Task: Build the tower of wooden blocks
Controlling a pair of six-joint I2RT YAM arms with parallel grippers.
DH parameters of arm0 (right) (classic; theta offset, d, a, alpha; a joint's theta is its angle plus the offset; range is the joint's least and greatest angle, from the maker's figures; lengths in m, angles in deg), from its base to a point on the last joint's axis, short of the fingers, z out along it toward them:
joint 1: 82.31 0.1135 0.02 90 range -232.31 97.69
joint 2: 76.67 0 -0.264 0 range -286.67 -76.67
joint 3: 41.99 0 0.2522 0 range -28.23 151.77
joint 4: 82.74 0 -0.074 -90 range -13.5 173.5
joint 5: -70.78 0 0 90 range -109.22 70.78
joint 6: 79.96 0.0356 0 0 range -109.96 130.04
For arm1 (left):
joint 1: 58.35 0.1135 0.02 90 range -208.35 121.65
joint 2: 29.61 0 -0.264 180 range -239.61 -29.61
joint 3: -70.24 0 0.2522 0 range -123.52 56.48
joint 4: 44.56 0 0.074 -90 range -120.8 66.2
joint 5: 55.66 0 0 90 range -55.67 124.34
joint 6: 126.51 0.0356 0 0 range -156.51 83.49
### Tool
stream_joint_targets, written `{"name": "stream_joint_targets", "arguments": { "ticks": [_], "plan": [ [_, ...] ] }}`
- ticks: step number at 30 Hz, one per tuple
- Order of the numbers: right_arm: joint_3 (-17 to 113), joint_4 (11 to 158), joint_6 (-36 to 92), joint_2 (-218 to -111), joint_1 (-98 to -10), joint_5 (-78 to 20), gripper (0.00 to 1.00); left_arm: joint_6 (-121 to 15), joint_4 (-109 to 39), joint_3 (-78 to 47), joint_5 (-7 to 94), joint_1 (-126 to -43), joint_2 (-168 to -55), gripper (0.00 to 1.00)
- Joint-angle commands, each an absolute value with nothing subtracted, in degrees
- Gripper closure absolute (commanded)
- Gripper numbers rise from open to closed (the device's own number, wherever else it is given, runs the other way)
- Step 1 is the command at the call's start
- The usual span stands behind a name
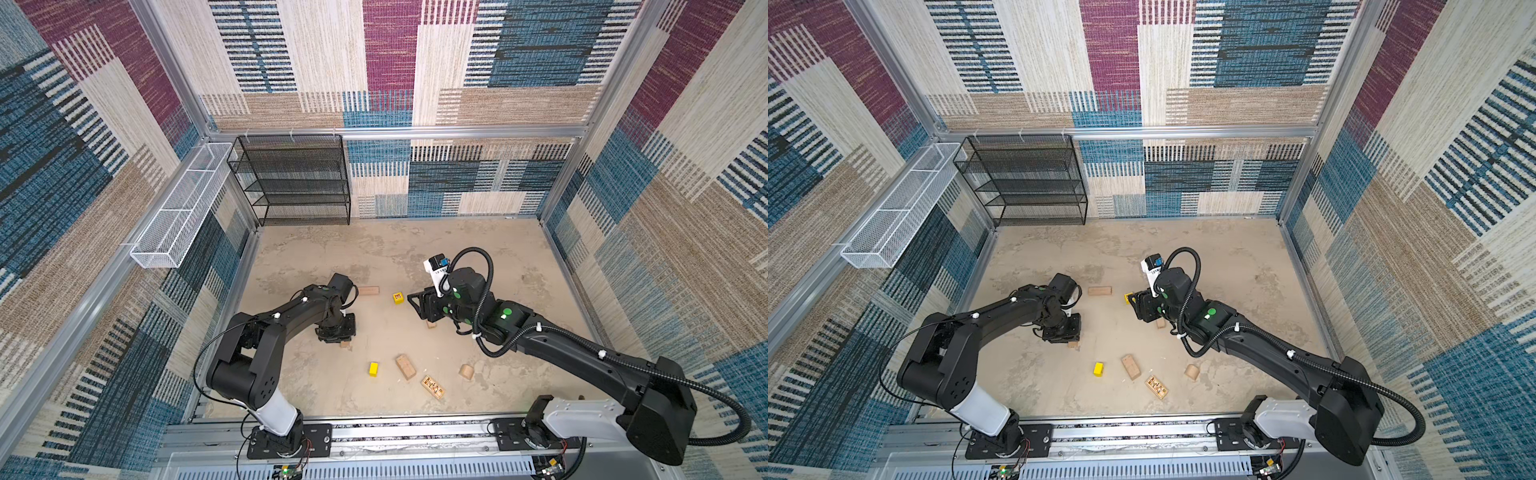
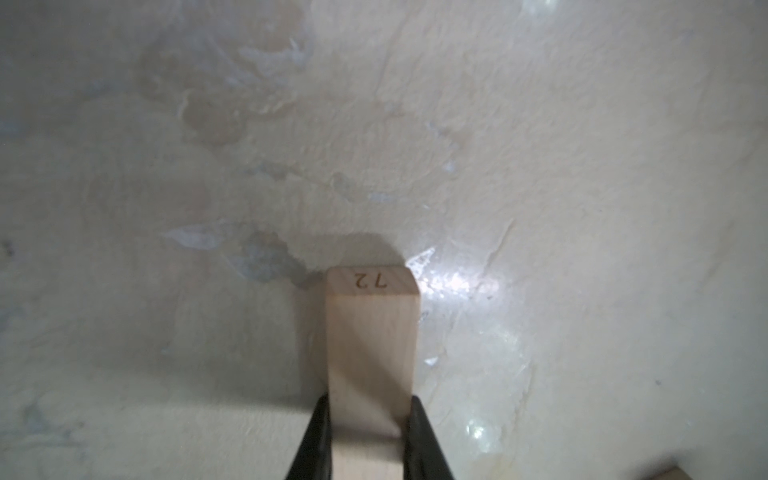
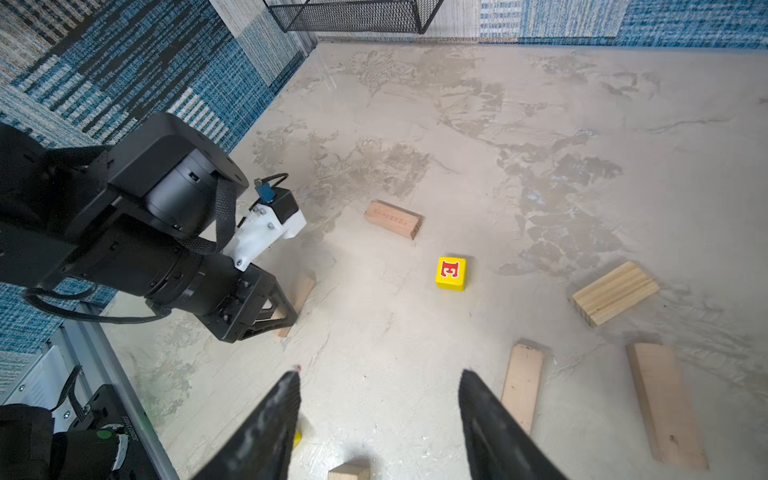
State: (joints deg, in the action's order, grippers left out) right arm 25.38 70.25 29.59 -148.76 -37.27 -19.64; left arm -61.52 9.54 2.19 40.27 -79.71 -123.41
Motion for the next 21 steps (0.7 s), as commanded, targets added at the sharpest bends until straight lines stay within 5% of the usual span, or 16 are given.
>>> {"name": "stream_joint_targets", "arguments": {
  "ticks": [1, 10, 21],
  "plan": [
    [26.1, 71.3, 28.7, -149.2, -37.2, -18.8, 0.37, -56.9, 12.4, -0.4, 39.7, -79.7, -123.9, 0.90],
    [25.4, 70.4, 27.2, -147.3, -37.2, -16.0, 0.37, -35.2, 21.7, -18.4, 39.8, -79.7, -126.3, 0.91],
    [24.9, 70.0, 24.8, -143.4, -37.2, -14.0, 0.38, -4.8, 20.1, -20.6, 42.9, -82.9, -129.4, 0.90]
  ]
}}
